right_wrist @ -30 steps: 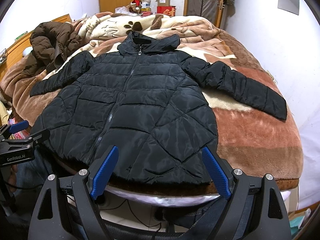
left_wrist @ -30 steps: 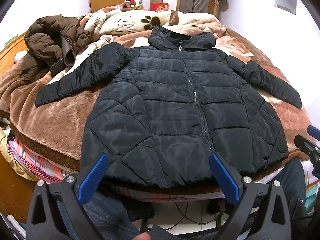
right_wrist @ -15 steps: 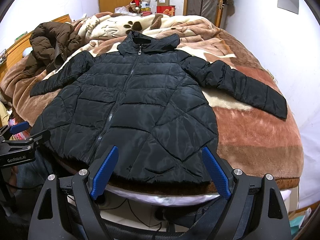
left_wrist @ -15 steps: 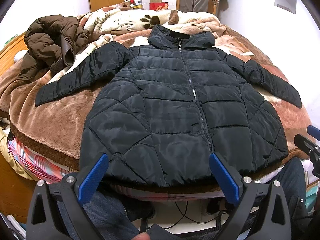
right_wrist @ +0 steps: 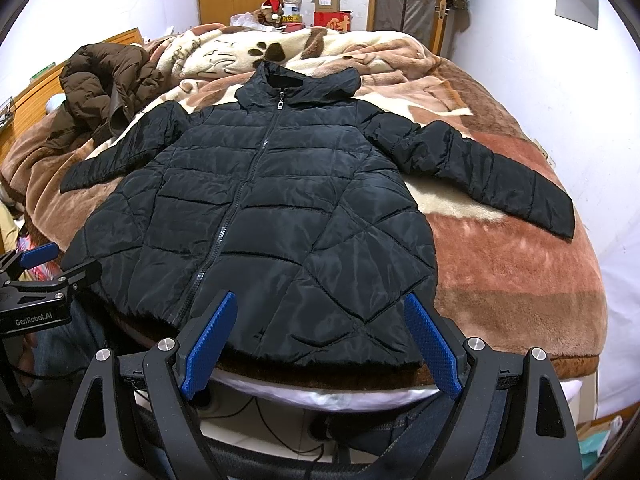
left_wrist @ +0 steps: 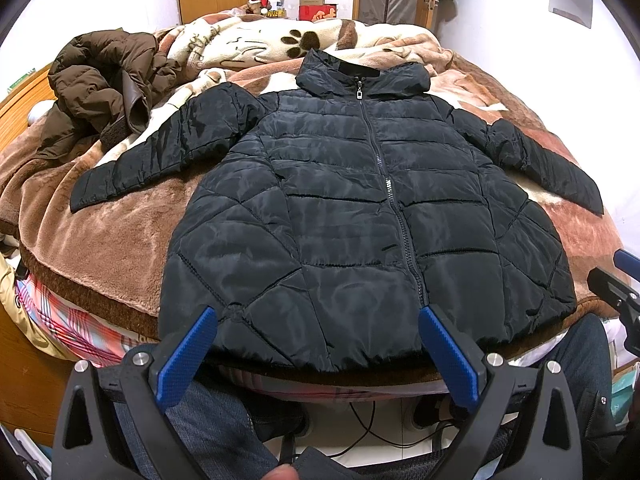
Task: Fold large clothes
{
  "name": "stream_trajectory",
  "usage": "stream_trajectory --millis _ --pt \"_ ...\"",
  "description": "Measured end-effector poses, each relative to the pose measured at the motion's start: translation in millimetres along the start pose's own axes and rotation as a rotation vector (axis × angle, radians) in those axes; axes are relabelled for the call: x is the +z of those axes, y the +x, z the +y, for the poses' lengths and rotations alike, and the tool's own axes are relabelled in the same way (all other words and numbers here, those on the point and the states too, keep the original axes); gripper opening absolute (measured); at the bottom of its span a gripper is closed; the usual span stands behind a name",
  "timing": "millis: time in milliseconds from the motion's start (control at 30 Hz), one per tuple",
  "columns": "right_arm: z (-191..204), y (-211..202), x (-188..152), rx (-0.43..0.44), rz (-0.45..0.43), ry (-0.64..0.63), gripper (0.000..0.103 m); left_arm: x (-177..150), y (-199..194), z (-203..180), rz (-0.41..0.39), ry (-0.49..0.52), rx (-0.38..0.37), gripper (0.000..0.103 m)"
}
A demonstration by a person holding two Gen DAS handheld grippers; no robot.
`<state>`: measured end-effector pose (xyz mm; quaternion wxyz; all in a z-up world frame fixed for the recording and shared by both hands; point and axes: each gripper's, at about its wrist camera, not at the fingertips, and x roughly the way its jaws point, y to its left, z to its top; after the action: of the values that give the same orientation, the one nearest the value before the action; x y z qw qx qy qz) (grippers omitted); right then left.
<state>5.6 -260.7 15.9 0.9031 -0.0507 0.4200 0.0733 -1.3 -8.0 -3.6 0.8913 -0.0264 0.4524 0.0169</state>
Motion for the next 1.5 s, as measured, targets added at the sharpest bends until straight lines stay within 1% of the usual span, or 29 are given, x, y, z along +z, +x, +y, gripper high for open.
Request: stream_trajectory --millis 200,333,500,667,733,800,967,1100,1233,1367,1433,1500 --pt "-0.3 0.7 0.6 0.000 0.002 0.000 0.086 -0.4 0.2 -1.0 0.001 0.002 0.000 0.102" --pt "0.1 0.7 -0.1 0.000 0.003 0.001 0.086 -8.9 6.8 -7.8 -0.002 0.009 0.003 0.102" --pt "0.6 3.4 0.3 0.000 0.006 0.000 0.086 -10.7 10.5 -8.4 0.001 0.005 -0.007 0.102" --pt "-1.1 7.8 3.2 0.002 0.005 -0.007 0.086 0.2 14.5 3.8 0.005 -0.009 -0.010 0.102" --pt "-2.6 12.2 11.0 0.011 0.001 -0.010 0.086 7.7 18.7 10.4 0.010 -0.018 -0.009 0.102" --pt "-3.5 16.9 17.8 0.019 -0.003 -0.012 0.086 15.7 23.0 18.0 0.007 -0.041 -0.020 0.102" --pt "0.6 31.9 40.4 0.032 -0.025 -0.040 0.086 37.4 39.3 44.2 -0.006 -0.093 0.028 0.102" --pt "9.7 48.9 61.8 0.042 -0.029 -0.069 0.086 55.0 57.2 64.1 0.005 -0.118 0.024 0.102" --pt "19.5 74.7 81.6 0.068 0.005 -0.080 0.086 71.6 75.3 90.1 0.015 -0.166 0.029 0.102" --pt "30.8 100.8 96.8 0.112 0.030 -0.085 0.086 85.4 96.1 123.1 0.012 -0.218 0.058 0.102" --pt "36.2 116.8 104.2 0.142 0.059 -0.089 0.086 91.6 108.9 140.9 0.019 -0.240 0.092 0.102" --pt "40.6 132.0 110.5 0.162 0.086 -0.092 0.086 96.9 121.5 158.7 0.025 -0.268 0.099 0.102"
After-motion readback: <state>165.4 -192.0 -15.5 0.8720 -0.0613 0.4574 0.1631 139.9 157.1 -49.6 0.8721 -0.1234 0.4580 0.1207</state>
